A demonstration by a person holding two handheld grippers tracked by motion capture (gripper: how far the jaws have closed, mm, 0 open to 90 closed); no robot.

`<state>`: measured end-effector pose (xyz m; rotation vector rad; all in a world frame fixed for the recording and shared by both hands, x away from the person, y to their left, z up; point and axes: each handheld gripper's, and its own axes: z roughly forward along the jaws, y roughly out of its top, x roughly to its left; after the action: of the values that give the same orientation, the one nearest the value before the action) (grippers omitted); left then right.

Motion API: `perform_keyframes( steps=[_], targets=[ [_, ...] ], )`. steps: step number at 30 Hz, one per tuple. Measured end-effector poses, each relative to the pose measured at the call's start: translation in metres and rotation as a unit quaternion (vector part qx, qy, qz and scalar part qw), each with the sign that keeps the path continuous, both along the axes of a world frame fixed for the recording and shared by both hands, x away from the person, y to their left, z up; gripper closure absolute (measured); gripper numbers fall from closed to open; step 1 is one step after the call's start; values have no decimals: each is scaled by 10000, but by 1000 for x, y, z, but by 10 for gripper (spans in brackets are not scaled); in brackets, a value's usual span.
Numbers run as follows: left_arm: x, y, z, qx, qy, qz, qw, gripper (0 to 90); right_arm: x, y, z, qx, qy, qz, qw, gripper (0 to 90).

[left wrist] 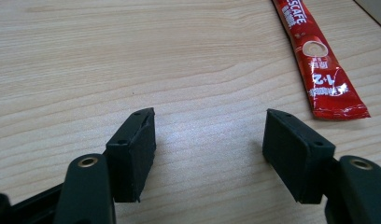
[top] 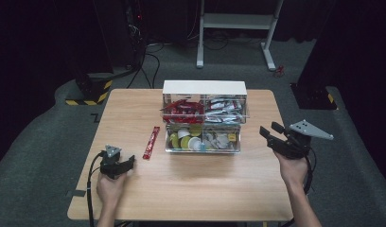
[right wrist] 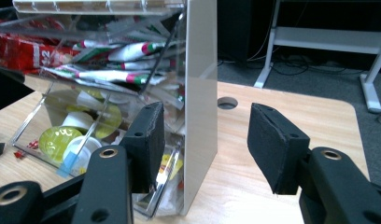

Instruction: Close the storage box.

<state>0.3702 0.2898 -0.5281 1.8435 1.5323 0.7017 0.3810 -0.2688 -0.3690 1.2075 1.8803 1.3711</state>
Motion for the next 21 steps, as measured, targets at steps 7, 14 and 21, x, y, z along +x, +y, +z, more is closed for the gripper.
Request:
perform_keyframes(
  steps=[7, 14, 21],
  targets=[
    [0, 0, 0, -4, -1, -1, 10000, 349, -4, -3, -21, 124, 140, -72, 9998, 462],
    [0, 0, 0, -8, 3, -4, 10000, 349, -2, -6, -37, 206, 285, -143, 9993, 464],
    [0, 0, 0, -9, 5, -7, 10000, 348, 1, -6, -52, 131, 397, -234, 9989, 465]
  ],
)
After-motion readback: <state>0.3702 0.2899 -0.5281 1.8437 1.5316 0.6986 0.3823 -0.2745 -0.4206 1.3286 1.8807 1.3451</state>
